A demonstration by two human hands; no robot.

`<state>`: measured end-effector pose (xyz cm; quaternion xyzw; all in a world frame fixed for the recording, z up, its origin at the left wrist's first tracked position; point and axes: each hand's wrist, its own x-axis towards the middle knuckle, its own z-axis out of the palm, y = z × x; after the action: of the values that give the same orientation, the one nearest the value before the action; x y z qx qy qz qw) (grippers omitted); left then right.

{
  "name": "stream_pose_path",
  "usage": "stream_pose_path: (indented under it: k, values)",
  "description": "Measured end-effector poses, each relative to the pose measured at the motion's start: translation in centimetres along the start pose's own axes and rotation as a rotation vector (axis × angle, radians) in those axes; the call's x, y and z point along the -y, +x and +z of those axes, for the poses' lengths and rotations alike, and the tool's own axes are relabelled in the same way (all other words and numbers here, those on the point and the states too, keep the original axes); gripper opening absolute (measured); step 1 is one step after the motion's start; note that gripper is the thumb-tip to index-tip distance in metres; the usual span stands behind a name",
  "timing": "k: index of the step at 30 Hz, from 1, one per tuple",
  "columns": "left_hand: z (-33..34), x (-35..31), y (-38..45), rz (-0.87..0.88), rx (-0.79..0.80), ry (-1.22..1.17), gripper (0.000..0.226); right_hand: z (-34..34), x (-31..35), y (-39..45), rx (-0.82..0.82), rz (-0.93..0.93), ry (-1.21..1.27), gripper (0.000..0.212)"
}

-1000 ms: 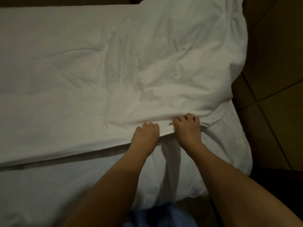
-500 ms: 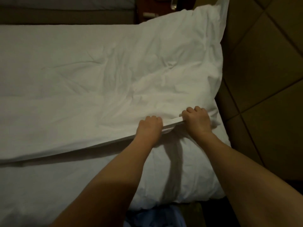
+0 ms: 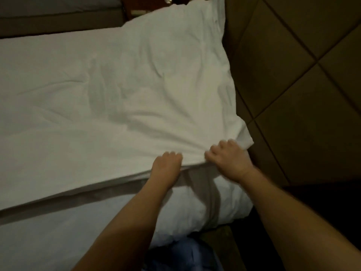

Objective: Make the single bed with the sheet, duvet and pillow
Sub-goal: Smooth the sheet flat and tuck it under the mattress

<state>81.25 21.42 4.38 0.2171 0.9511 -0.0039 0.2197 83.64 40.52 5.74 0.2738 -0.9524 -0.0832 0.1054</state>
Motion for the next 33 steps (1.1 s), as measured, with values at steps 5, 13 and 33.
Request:
stream_pose_path:
  k: [5, 13, 33]
  values:
    - [6.0, -0.9, -0.1, 0.064, 0.274, 0.089, 0.037, 5.4, 4.4, -8.0, 0.662, 0.401, 0.009, 0.049]
    - [6.7, -3.9, 4.2, 0.138, 0.033, 0.088, 0.052, 7.5, 2.5, -3.3, 0.653, 0.41, 0.067, 0.046]
    - [9.4, -9.3, 14.6, 0.234, 0.058, 0.321, 0.114, 15.5, -1.5, -5.1, 0.718, 0.414, 0.33, 0.089]
